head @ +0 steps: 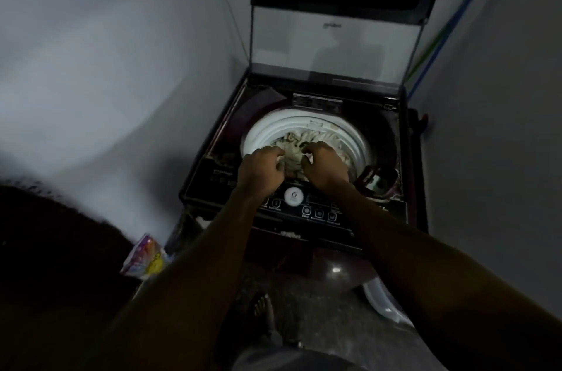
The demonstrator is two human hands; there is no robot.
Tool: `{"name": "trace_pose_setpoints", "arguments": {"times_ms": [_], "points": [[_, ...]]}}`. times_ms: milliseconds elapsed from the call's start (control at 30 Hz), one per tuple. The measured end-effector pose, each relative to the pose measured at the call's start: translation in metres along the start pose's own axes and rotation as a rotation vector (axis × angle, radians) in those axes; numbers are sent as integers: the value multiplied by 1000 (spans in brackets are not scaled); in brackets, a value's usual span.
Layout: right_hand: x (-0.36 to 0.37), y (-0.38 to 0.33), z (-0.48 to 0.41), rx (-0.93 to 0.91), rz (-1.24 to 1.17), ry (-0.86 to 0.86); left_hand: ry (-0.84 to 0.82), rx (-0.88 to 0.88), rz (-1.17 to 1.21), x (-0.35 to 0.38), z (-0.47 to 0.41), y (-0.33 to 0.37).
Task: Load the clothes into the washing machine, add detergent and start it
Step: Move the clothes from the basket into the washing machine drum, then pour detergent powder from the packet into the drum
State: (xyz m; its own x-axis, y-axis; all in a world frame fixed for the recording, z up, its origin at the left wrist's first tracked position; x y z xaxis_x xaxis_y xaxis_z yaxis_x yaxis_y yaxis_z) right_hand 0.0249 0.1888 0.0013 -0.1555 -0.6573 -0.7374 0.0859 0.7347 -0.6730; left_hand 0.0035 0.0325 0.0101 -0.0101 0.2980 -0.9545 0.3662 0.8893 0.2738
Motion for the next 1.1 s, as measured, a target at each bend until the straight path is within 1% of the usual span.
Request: {"name": "trace_pose_setpoints", "arguments": {"times_ms": [133, 233, 367, 433, 500, 567, 733, 800, 933, 1100], "points": [[13, -28, 14, -111, 46, -20, 98, -71, -19, -19, 31, -24], [24, -49, 19, -203, 55, -19, 141, -132, -54, -30, 50, -44], [47, -87, 28, -428, 95, -33, 198, -208, -88, -41, 78, -70], [71, -116, 36, -570, 95, -55, 206, -267, -103, -44, 101, -95], [82, -130, 41, -655, 77, -43, 209, -287, -113, -43, 114, -107], [108, -150, 49, -728, 49, -79, 194, -364, -133, -43, 138, -132], [178, -185, 71, -778, 4, -171, 216, -479, -172, -41, 195, -194], [205, -191, 78, -768, 31, -205, 194, -509, -175, -35, 212, -217], [254, -195, 86, -713, 43, -248, 99, -529, -158, -19, 237, -256], [301, -198, 93, -715, 60, -335, 60, -557, -160, -9, 250, -295]]}}
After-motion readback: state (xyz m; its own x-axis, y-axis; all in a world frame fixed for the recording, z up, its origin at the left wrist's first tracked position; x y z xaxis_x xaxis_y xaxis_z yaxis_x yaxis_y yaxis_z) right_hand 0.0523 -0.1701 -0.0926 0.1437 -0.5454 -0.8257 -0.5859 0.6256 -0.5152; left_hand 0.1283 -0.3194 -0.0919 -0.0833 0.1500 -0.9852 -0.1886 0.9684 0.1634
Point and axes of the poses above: each hand's wrist, its own z-axis away from the middle knuckle, its own x-axis out of the palm, y = z × x, the point moved 3 cm from there along -z, towards the middle knuckle, and after that the axes turned 12 degrees about -z, right-handed, at the moved point
